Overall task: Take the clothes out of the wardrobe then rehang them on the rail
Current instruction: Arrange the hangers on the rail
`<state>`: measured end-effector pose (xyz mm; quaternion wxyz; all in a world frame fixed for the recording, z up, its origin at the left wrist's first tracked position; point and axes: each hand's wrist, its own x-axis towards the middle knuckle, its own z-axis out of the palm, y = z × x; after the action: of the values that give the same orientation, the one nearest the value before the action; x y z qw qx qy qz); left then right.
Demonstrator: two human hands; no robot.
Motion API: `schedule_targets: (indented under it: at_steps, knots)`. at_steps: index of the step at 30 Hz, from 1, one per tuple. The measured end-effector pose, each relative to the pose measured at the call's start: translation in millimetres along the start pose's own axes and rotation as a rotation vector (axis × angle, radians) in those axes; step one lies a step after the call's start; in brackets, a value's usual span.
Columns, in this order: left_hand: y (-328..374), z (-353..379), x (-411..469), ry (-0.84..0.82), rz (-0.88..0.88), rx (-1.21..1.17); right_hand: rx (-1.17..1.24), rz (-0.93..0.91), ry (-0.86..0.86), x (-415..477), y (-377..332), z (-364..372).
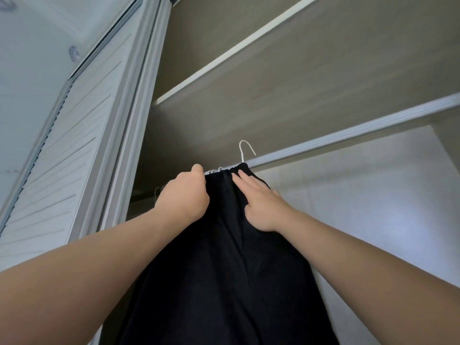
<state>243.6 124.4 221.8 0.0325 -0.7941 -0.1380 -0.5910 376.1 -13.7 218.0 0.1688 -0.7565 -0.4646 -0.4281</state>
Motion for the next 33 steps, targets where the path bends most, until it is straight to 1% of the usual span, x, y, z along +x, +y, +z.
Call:
schedule_targets:
  at_steps: [9, 15, 18, 21, 23, 27, 29, 33]
  knots:
    - [17.3, 27.7, 24.0, -0.047, -0.042, 0.049, 0.121, 0.072, -0.013, 38.6, 13.7, 17.7]
    - [22.1, 44.2, 17.4, -0.148, -0.100, 0.108, 0.161, 0.112, -0.119, 53.9, 11.2, 40.7]
    - [16.7, 46.7, 13.6, -0.161, -0.110, 0.231, 0.214, 0.098, -0.124, 61.2, 5.8, 54.0]
    - [3.5, 47.3, 10.9, -0.130, -0.058, 0.456, 0.267, 0.070, -0.128, 69.0, -2.1, 65.6]
    - [-7.4, 47.0, 11.2, -0.140, -0.039, 0.529, 0.345, 0.055, -0.139, 73.0, -7.1, 72.3]
    - [-18.9, 44.7, 10.1, -0.239, -0.064, 0.491, 0.428, 0.040, -0.133, 77.3, -8.7, 80.8]
    - [-19.8, 43.2, 6.7, -0.272, -0.060, 0.475, 0.427, 0.036, -0.132, 78.6, -7.9, 80.0]
    - [-20.6, 32.0, -1.7, -0.306, 0.003, 0.534, 0.378, 0.043, -0.133, 74.7, -9.4, 76.2]
